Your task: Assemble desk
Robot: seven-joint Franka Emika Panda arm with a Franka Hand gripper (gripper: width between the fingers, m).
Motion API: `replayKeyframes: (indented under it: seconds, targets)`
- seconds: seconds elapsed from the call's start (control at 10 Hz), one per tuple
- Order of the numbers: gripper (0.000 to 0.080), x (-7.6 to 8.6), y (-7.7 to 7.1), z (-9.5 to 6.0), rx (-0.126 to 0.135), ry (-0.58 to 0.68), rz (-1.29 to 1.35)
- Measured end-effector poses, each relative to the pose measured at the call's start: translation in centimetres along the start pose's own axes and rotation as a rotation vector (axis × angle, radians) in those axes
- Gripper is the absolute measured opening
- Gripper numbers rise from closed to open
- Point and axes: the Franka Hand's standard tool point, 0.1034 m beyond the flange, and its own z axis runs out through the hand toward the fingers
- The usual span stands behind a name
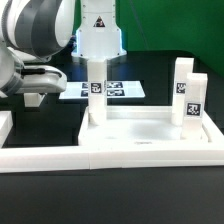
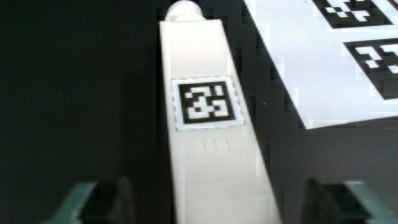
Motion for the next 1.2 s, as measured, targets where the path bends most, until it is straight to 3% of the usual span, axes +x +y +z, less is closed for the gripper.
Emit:
replayKeyframes:
  seconds: [0.1, 0.2, 0.8, 1.0, 1.2]
  targets:
    - [0.0393, 0.0, 0.0, 0.0, 0.0, 0.0, 0.0]
    - [0.0275, 0.0, 0.0, 0.0, 0.0, 0.0, 0.0]
    - [0.0276, -0.5, -0.3, -0.4, 0.007, -0.015, 0.001]
    - [0.0277, -2.5, -2.5, -4.2, 0.025, -0.051, 0.014]
    - [0.0277, -5.2, -6.1, -8.6, 0.009, 0.01, 0.017]
